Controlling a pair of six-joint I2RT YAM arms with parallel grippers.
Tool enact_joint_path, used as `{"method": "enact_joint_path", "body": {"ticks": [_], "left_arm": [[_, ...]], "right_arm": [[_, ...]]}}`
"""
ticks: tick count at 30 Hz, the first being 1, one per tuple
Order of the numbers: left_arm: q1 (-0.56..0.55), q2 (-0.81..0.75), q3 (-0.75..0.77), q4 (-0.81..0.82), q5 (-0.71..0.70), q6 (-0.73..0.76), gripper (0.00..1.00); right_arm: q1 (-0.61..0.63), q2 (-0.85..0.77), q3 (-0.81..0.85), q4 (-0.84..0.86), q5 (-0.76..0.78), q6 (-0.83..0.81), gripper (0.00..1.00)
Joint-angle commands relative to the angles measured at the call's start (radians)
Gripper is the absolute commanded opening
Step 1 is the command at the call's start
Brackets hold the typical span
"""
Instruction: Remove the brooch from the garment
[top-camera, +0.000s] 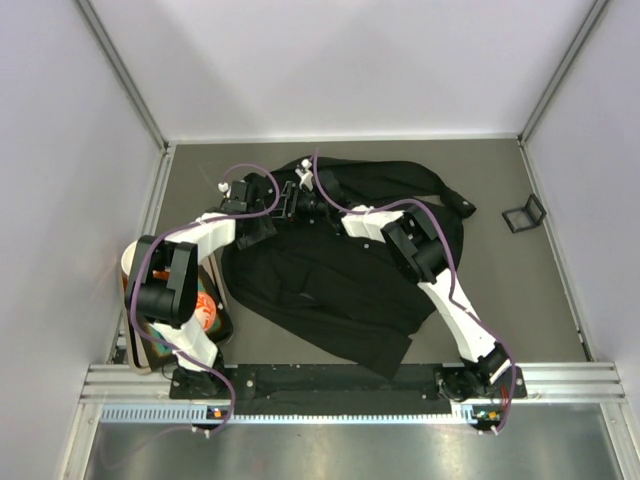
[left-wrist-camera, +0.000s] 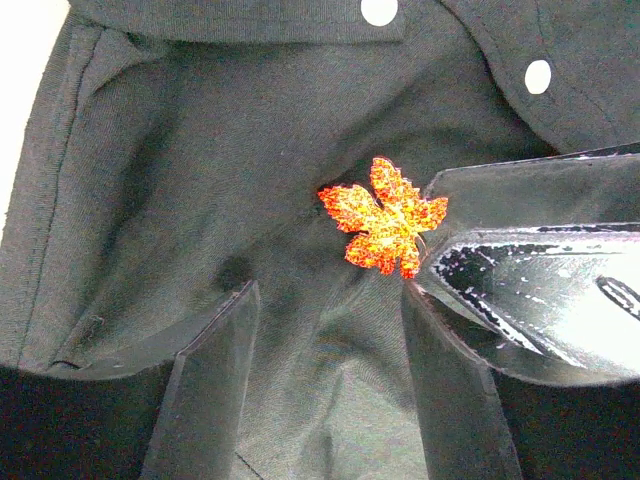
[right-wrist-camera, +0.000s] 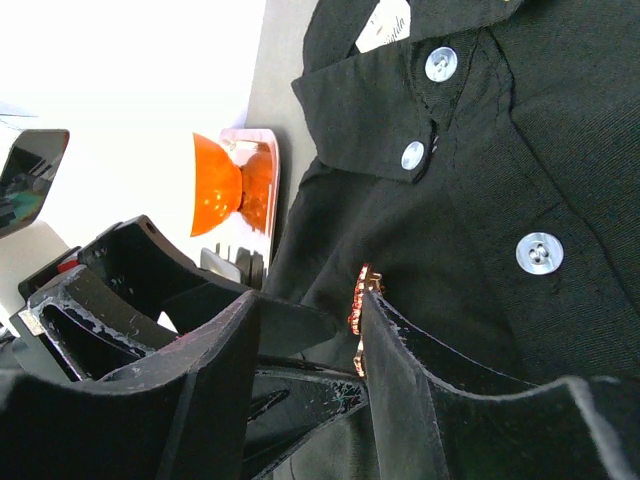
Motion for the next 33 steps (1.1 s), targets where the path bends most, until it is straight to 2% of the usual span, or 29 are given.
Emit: {"method": "enact_joint_path", "body": {"ticks": [1,10,14,22,28,33], "left_arm": [[-0.006,-0.005,0.032,0.102,0.030,-0.033,0.66],[-0.006,0.015,0.052,0.125,0.039,-0.028,0.75],[-0.006,0.028,0.069,0.102,-0.022,-0.002,0.75],[-0.006,0.028,0.063,0.121,-0.042,0.000,0.54],[-0.006,0.003,0.059,0.116,-0.048,-0.005,0.45],[-0.006,-0.005,0.059,0.105,-0.057,0.003,0.33]], "right_arm": [[0.049,0.020,0.063,0.022,-0.077,0.007,0.46],[0.049,0.025,0.064,0.038,-0.095,0.033,0.46],[0.049,0.034,0.072,0.069,-0.115,0.053,0.46],[0.049,0.005,0.041,0.075,-0.113,0.044,0.46],[0.046,0.002,0.044,0.069,-0.116,0.041,0.46],[0.033,-0.015,0.021,0.078,-0.115,0.037,0.46]]}}
